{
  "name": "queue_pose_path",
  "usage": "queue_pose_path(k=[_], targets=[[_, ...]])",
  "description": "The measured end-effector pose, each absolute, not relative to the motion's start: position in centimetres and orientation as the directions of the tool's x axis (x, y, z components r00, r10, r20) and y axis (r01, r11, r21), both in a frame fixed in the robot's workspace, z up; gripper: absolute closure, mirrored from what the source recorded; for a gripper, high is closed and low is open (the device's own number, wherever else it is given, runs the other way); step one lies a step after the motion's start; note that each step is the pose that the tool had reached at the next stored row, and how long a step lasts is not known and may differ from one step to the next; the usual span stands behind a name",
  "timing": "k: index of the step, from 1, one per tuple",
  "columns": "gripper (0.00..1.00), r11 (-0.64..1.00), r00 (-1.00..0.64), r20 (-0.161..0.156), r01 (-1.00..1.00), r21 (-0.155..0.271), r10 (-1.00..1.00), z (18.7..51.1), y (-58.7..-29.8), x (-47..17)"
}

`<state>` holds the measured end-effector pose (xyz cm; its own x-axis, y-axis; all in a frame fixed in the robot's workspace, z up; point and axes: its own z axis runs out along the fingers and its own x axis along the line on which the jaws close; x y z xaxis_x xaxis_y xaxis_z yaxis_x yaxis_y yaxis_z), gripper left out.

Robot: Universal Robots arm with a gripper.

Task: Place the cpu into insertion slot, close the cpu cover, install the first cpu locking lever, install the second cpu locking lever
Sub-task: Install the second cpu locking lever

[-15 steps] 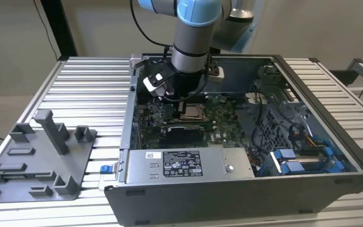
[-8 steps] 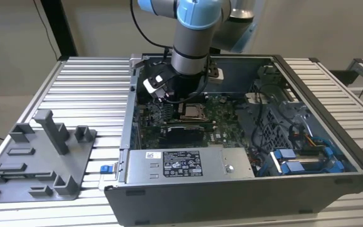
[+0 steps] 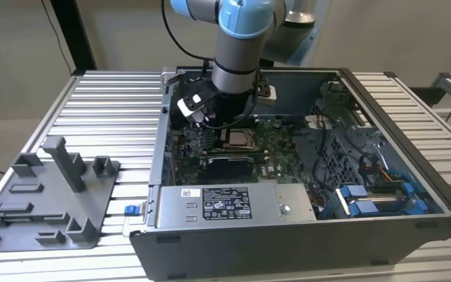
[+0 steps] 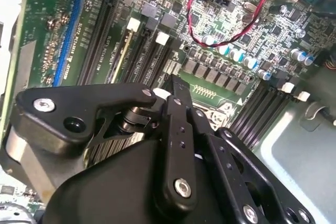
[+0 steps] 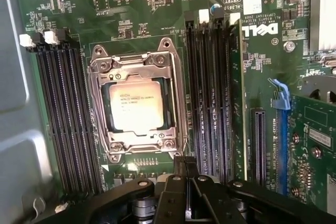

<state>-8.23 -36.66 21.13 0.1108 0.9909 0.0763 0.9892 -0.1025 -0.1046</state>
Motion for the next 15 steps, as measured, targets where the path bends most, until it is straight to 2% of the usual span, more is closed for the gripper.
queue_pose_path(k=[15], targets=[[1.0, -0.103, 0.112, 0.077, 0.989, -0.104, 0.991, 20.3, -36.31, -8.77]])
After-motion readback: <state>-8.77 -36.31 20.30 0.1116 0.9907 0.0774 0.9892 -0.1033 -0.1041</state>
